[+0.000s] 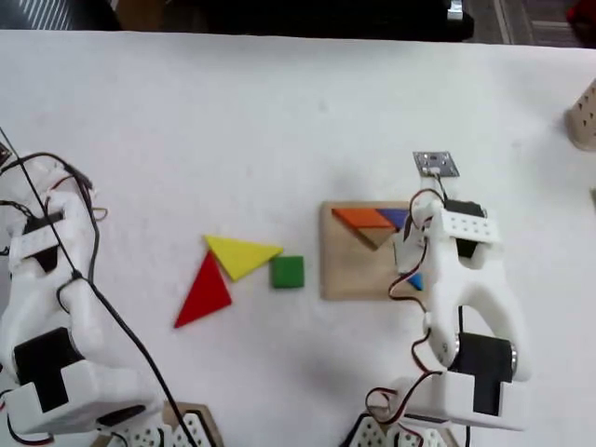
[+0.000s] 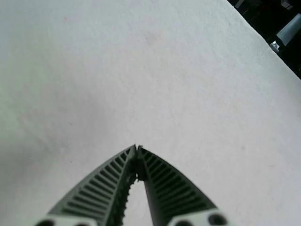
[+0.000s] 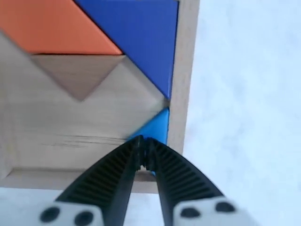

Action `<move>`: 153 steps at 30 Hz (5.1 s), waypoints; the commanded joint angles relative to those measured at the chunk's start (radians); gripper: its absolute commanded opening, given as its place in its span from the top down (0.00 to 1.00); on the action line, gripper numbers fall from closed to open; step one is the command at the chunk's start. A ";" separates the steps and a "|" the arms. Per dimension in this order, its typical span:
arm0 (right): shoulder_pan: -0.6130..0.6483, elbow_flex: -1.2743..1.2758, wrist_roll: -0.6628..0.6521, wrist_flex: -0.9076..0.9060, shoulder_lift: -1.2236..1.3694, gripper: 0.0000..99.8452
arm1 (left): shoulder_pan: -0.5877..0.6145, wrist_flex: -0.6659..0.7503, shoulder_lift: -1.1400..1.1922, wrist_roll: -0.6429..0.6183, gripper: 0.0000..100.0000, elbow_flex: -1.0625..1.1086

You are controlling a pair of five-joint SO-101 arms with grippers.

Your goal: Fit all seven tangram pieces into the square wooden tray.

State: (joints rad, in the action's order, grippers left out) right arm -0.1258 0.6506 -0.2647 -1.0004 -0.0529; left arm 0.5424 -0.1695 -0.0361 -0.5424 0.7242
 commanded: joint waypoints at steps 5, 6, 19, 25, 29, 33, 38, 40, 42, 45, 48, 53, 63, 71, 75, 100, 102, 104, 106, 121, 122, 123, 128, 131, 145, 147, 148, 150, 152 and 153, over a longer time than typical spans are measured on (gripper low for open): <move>0.007 0.008 0.014 0.019 -0.107 0.98 | -0.010 0.028 -0.048 -0.017 0.98 -0.003; 0.018 0.020 0.015 0.035 -0.122 0.98 | -0.010 0.028 -0.048 -0.017 0.98 -0.003; 0.140 0.084 0.072 0.191 -0.120 0.98 | -0.010 0.025 -0.048 -0.017 0.98 -0.002; 0.134 0.071 0.066 0.277 -0.027 0.98 | -0.010 0.025 -0.048 -0.017 0.98 0.000; 0.139 0.015 0.066 0.240 0.002 0.98 | -0.010 0.025 -0.048 -0.017 0.98 0.000; 0.150 0.015 0.066 0.234 0.004 0.98 | -0.010 0.025 -0.048 -0.017 0.98 0.000; 0.151 0.006 0.071 0.208 0.002 0.98 | -0.010 0.025 -0.048 -0.017 0.98 0.000; 0.148 -0.003 0.071 0.199 0.002 0.98 | -0.010 0.025 -0.048 -0.017 0.98 0.000; 0.145 -0.011 0.068 0.174 0.002 0.98 | -0.010 0.025 -0.048 -0.017 0.98 0.000; 0.142 -0.041 0.068 0.111 0.001 0.98 | -0.010 0.025 -0.048 -0.017 0.98 0.000; 0.151 -0.064 0.069 0.007 -0.048 0.98 | -0.010 0.025 -0.048 -0.017 0.98 0.000; 0.268 -0.031 0.066 -0.079 -0.219 0.98 | -0.010 0.025 -0.048 -0.017 0.98 0.000; 0.636 0.032 0.173 -0.056 -0.325 0.81 | -0.013 0.029 -0.048 -0.017 0.98 -0.002; 0.816 0.141 0.342 0.147 -0.249 0.78 | -0.013 0.031 -0.048 -0.017 0.98 -0.003; 0.828 0.138 0.440 0.196 -0.185 0.78 | -0.015 0.031 -0.048 -0.017 0.98 -0.006; 0.862 -0.107 0.529 0.133 0.077 0.78 | -0.015 0.031 -0.048 -0.017 0.98 -0.006; 0.862 -0.117 0.534 0.133 0.085 0.78 | -0.015 0.031 -0.048 -0.017 0.98 -0.006; 0.862 -0.117 0.535 0.139 0.087 0.78 | -0.015 0.031 -0.048 -0.017 0.98 -0.006; 0.862 -0.117 0.535 0.142 0.087 0.78 | -0.015 0.031 -0.048 -0.017 0.98 -0.006; 0.892 -0.172 0.371 0.071 0.174 0.79 | -0.015 0.029 -0.048 -0.017 0.98 -0.002; 0.892 -0.178 0.359 0.071 0.180 0.79 | -0.015 0.029 -0.048 -0.017 0.98 -0.002; 0.892 -0.181 0.354 0.070 0.183 0.80 | -0.015 0.029 -0.048 -0.017 0.98 -0.002; 0.889 -0.192 0.350 0.047 0.186 1.00 | -0.012 0.028 -0.048 -0.017 0.98 -0.002; 0.889 -0.195 0.350 -0.004 0.185 0.95 | -0.012 0.028 -0.048 -0.017 0.98 -0.002; 0.527 -0.204 0.178 -0.272 -0.177 0.98 | -0.012 0.029 -0.048 -0.017 0.98 -0.002; 0.452 -0.152 0.103 -0.219 -0.188 0.98 | -0.012 0.029 -0.048 -0.017 0.98 -0.002; 0.418 -0.127 0.074 -0.188 -0.188 0.98 | -0.012 0.029 -0.048 -0.017 0.98 -0.002; 0.358 -0.081 0.032 -0.131 -0.188 0.98 | -0.012 0.029 -0.048 -0.017 0.98 -0.002; 0.309 -0.044 0.000 -0.071 -0.186 0.98 | -0.012 0.029 -0.048 -0.017 0.98 -0.002; 0.294 -0.032 -0.021 -0.053 -0.186 0.98 | -0.013 0.029 -0.048 -0.017 0.98 -0.002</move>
State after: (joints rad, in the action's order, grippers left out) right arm 0.2317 0.6045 -0.2232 -1.1216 -0.1956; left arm 0.5424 -0.1695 -0.0361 -0.5424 0.7304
